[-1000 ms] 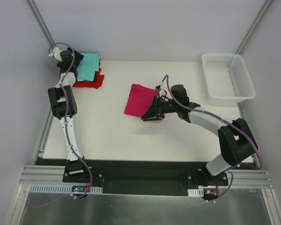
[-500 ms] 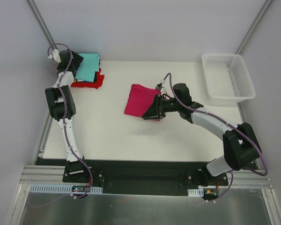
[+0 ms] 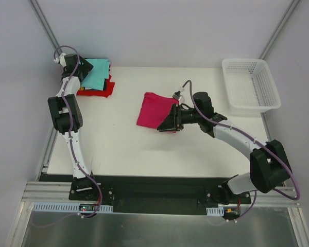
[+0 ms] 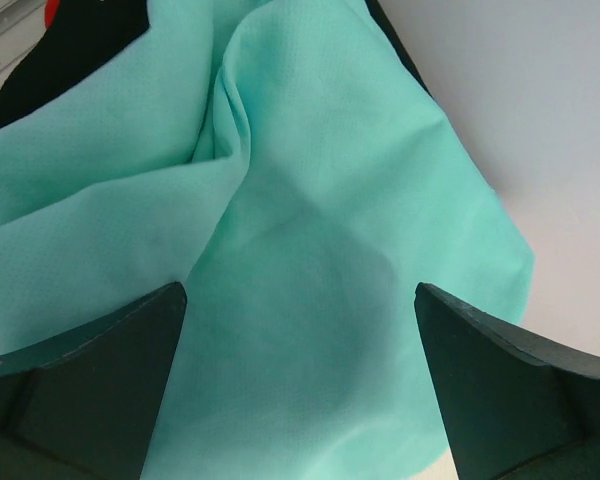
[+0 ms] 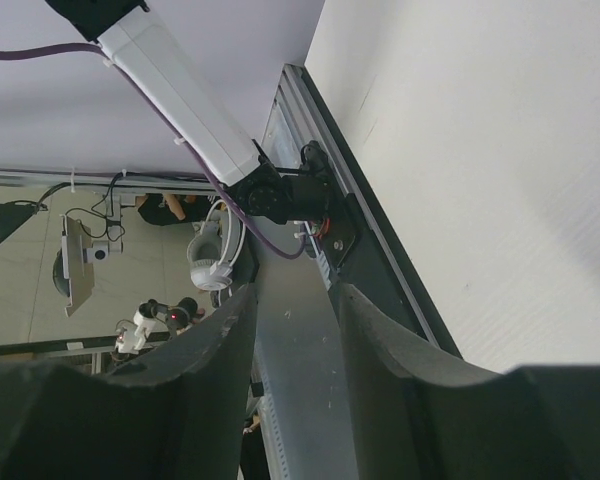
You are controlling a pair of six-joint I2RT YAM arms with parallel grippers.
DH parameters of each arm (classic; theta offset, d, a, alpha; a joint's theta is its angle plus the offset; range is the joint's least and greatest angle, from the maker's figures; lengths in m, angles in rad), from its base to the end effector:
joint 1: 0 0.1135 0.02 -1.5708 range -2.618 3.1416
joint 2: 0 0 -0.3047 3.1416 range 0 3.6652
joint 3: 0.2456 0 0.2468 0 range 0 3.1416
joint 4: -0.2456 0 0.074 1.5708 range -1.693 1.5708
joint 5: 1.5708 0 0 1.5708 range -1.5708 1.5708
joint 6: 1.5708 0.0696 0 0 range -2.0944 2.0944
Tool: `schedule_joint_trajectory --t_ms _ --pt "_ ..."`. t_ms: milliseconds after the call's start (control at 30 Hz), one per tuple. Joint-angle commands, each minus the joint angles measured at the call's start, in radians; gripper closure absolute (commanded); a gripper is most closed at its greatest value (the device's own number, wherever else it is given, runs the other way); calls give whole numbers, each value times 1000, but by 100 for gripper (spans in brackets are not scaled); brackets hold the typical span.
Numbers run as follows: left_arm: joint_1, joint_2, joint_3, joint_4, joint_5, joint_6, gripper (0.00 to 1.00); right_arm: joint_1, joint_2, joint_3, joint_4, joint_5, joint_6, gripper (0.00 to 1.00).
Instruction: Fold and stack the t-shirts
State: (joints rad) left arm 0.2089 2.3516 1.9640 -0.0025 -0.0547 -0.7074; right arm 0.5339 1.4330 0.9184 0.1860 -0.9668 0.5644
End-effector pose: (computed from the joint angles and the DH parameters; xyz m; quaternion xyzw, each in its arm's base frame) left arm 0.5974 0.1305 0.2404 -0.3809 0.7381 -0.1153 0.5449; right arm 0.2493 0.2140 0.3131 -0.2595 0.7241 0.5914 0.2422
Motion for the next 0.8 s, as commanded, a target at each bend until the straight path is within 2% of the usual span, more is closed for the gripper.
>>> schedule_joint_trajectory --t_ms 0,133,333,400,533,600,767 --pt "-3 -118 -13 -56 52 109 1 1 -17 -9 10 -18 -8 58" --pt "-3 -150 30 -1 44 205 1 1 4 -4 21 -18 -9 58" --pt "1 -63 180 22 13 354 1 3 33 -9 29 -24 -12 58" --pt "1 -63 165 76 -26 365 1 3 44 -9 32 -26 -12 58" --pt "9 -81 25 222 -169 364 1 5 53 -3 36 -27 -9 58" --pt "23 -78 -8 278 -185 365 1 3 56 2 36 -29 -8 58" --pt "32 -46 1 283 -260 416 1 5 61 -4 36 -35 -9 58"
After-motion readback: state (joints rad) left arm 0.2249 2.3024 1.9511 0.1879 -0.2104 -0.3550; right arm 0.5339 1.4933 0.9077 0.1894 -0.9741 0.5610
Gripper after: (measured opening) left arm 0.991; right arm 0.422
